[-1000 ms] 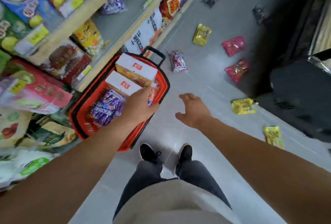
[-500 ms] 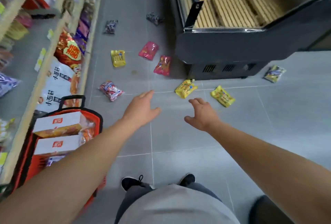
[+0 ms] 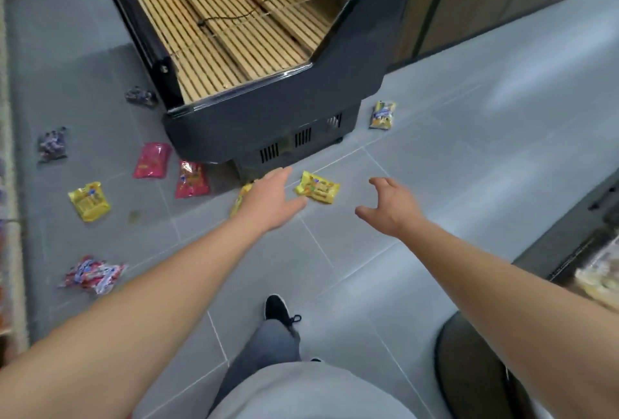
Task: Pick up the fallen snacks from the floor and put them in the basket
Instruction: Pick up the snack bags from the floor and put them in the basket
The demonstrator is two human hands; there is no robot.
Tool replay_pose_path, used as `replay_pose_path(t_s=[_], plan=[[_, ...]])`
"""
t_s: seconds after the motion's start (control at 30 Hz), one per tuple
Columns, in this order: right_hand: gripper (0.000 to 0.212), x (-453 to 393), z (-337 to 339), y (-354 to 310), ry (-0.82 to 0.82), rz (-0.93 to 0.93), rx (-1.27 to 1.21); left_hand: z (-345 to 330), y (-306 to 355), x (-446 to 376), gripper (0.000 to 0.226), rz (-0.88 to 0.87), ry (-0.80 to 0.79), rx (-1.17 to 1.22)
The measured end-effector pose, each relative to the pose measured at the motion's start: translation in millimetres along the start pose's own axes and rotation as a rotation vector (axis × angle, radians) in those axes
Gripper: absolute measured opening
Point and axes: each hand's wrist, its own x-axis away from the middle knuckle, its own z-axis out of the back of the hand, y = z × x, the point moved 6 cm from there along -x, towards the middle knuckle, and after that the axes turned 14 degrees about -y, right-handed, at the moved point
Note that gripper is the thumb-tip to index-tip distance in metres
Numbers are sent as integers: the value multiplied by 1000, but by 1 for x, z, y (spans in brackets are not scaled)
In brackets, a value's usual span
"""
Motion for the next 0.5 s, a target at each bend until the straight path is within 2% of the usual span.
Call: replay_pose_path(t_s=[0.33,0.5], plan=[[76,-104,140,100,133,-168,-146,22,131,-215,77,-176,-105,-35],[74,-140,196,134,188,-215,-203,37,180,-295,75,-240,-162,-57]])
